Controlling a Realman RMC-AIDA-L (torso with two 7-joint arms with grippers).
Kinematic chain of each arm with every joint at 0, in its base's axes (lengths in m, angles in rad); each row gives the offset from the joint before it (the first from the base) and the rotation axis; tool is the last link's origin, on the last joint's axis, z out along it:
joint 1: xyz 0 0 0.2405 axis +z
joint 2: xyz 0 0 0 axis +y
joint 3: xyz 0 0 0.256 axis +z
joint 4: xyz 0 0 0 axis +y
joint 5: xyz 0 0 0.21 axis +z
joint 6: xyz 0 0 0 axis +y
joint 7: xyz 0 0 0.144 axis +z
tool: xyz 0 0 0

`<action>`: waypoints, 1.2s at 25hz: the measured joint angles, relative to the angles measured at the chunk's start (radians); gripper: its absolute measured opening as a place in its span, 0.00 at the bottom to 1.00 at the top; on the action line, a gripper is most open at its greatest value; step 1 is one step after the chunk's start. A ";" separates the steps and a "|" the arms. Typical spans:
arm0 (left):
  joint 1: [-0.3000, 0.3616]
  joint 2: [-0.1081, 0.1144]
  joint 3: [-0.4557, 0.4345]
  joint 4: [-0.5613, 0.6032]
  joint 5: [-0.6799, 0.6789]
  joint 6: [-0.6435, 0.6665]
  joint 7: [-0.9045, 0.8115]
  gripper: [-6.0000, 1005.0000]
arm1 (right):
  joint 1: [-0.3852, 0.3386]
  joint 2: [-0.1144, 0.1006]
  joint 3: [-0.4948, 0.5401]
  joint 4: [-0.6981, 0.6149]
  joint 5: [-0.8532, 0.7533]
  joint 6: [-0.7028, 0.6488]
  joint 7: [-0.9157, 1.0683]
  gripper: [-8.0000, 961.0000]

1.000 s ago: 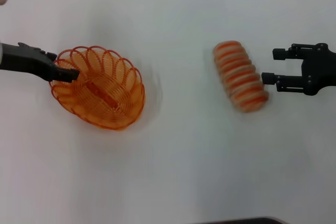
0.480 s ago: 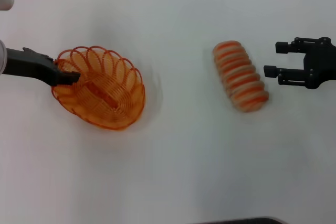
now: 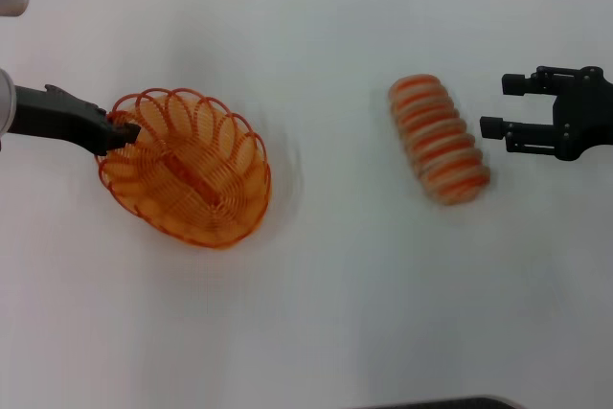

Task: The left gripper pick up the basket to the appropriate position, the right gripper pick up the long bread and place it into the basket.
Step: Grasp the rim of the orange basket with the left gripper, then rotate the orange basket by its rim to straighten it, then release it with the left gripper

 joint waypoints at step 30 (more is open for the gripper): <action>-0.030 0.007 -0.062 0.009 -0.085 0.120 -0.465 0.11 | 0.033 0.011 0.065 0.001 0.002 -0.001 0.000 0.76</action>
